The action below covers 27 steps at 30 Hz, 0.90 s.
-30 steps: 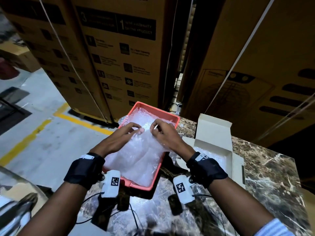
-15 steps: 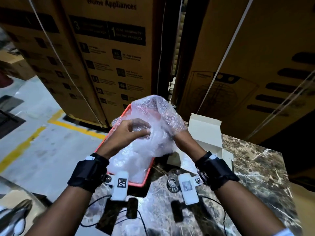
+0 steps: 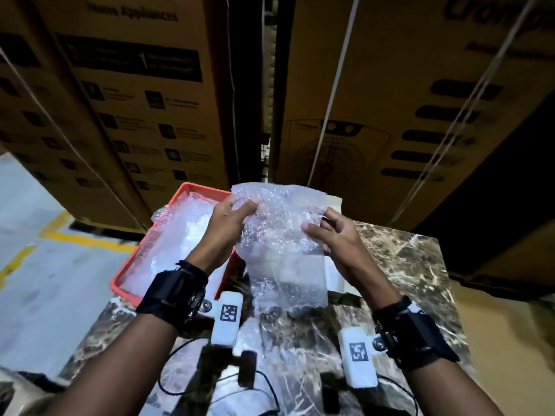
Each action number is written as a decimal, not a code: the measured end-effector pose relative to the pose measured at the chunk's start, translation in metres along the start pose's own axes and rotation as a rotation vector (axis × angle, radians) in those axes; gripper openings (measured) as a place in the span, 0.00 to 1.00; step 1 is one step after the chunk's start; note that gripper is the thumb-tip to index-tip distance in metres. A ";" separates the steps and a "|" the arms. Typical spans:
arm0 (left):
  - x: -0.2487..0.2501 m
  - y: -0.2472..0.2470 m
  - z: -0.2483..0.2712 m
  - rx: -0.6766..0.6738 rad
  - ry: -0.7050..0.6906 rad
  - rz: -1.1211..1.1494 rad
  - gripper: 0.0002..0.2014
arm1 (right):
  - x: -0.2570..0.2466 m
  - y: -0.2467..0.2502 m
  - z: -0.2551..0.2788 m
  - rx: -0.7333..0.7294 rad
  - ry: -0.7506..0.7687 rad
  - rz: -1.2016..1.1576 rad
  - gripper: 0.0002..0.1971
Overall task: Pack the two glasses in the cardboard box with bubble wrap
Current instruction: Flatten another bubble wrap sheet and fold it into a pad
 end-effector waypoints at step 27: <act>-0.126 -0.198 0.088 -0.376 0.209 -0.371 0.09 | 0.061 0.229 0.175 0.643 -0.180 0.102 0.56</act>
Point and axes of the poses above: each hand's wrist, its own z-axis away from the middle knuckle, its own y-axis out of the back of the hand, x = y × z, the point moved 1 cm from there along -z, towards the middle knuckle, and after that the axes turned 13 degrees about -z, right-handed, at the moved point
